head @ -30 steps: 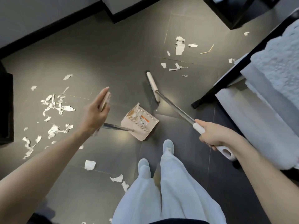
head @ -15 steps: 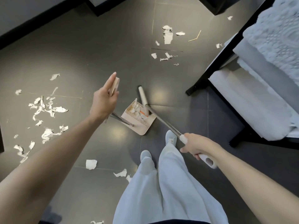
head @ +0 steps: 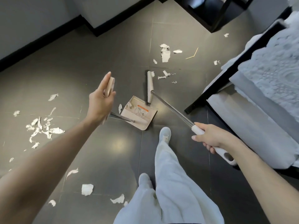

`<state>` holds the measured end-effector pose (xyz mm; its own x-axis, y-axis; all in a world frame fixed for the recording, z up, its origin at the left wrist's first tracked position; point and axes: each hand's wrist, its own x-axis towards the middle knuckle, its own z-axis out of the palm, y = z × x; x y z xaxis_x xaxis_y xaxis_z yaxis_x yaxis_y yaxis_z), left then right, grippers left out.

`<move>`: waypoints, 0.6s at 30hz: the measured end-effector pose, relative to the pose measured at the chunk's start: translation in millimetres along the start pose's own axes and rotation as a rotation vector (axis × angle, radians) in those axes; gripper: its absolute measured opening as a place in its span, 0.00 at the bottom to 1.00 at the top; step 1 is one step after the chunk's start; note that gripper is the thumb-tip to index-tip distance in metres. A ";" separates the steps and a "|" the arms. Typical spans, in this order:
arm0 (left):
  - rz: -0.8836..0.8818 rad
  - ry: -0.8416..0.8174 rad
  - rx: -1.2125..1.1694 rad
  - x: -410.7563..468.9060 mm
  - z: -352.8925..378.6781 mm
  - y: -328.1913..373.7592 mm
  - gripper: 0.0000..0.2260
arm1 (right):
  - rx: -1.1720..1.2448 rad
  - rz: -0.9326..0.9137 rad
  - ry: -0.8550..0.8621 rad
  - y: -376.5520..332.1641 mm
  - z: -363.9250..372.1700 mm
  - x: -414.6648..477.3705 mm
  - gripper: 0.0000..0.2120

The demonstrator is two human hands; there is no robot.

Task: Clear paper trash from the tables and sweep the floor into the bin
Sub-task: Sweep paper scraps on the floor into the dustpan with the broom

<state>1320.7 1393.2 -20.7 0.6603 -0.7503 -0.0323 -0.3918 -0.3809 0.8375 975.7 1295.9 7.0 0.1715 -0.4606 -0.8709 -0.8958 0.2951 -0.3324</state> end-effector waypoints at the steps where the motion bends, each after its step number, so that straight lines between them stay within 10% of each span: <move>1: 0.013 0.005 0.012 16.7 7.0 7.0 0.28 | 0.030 0.001 0.025 -9.8 -14.6 14.6 0.32; 18: -0.039 -0.026 0.117 261.2 94.9 60.8 0.28 | -0.475 0.084 0.218 -164.1 -180.2 191.6 0.22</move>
<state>1408.5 1122.8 -30.0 0.6601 -0.7470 -0.0790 -0.4392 -0.4691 0.7662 1081.6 1008.4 -40.1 0.0477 -0.6297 -0.7753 -0.9985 -0.0504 -0.0205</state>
